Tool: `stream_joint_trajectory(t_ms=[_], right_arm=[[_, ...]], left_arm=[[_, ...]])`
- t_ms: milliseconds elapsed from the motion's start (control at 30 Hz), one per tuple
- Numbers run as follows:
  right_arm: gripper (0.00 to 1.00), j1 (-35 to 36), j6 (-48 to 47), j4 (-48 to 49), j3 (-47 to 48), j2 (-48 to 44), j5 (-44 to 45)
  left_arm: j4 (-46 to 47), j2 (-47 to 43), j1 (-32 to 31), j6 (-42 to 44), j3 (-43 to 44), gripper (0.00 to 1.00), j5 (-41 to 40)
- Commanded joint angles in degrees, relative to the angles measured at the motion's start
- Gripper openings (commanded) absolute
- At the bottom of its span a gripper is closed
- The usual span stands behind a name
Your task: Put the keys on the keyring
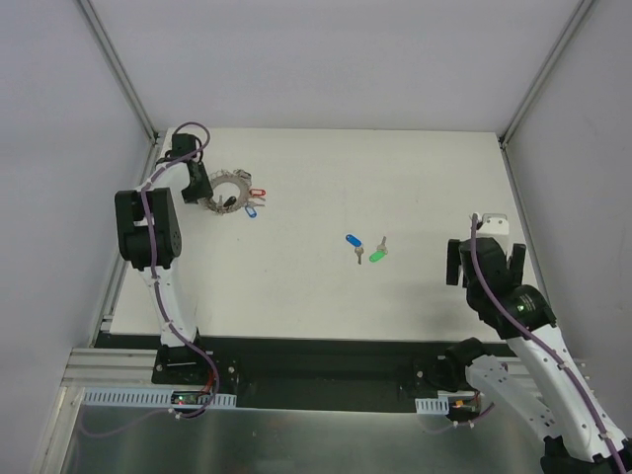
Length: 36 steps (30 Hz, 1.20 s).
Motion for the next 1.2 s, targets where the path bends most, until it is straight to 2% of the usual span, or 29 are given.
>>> stream_joint_trajectory(t_ms=[0,100,167,333,500,633,733,833,867,933,1000,1067,1167], right_arm=[[0.96,-0.01,-0.16,-0.75,1.60,0.94,-0.24],[0.96,-0.01,-1.22,-0.05,1.16,0.95,-1.03],[0.96,0.08,-1.92,0.13,0.98,0.68,-1.64],[0.96,-0.01,-3.50,0.30,0.37,-0.72,-2.96],[0.96,0.08,-4.47,0.39,0.10,-3.18,-5.51],[0.96,-0.01,-4.82,0.22,-0.16,-5.38,-6.39],[0.96,-0.01,-5.00,0.13,-0.60,-7.05,-7.79],[0.96,-0.01,-5.87,0.56,-0.69,-8.19,-10.16],[0.96,-0.01,-6.14,0.65,-0.69,-8.28,-11.22],[0.96,0.08,-6.05,1.27,-0.51,-8.46,-12.19],[0.96,-0.01,-5.88,1.97,-0.86,-8.46,-14.82],[0.96,0.08,-5.44,3.29,-1.04,-8.37,-16.66],[0.96,-0.01,-5.17,4.26,-1.22,-7.59,-18.43]], left_arm=[[-2.01,-1.35,-0.27,-2.38,-3.46,0.33,4.55],[-3.76,-3.71,-0.35,-4.84,-8.11,0.20,5.08],[-5.25,-6.60,-0.70,-6.68,-12.24,0.19,4.56],[-5.44,-14.61,-3.33,-12.74,-23.30,0.22,6.66],[-5.70,-22.52,-12.63,-21.52,-33.58,0.24,5.61],[-5.70,-27.18,-17.75,-31.71,-39.40,0.30,5.52],[-5.70,-32.71,-19.33,-33.84,-41.78,0.36,4.29],[-5.70,-40.09,-19.51,-32.02,-42.40,0.52,4.03],[-5.79,-43.33,-19.51,-30.70,-42.23,0.61,3.59],[-5.79,-47.03,-19.51,-24.83,-41.18,0.69,2.54],[-5.88,-48.37,-19.43,-19.72,-39.77,0.69,0.95],[-5.88,-48.11,-19.08,-10.94,-39.15,0.68,-0.36],[-5.17,-45.13,-17.41,-1.78,-38.27,0.64,2.08]])
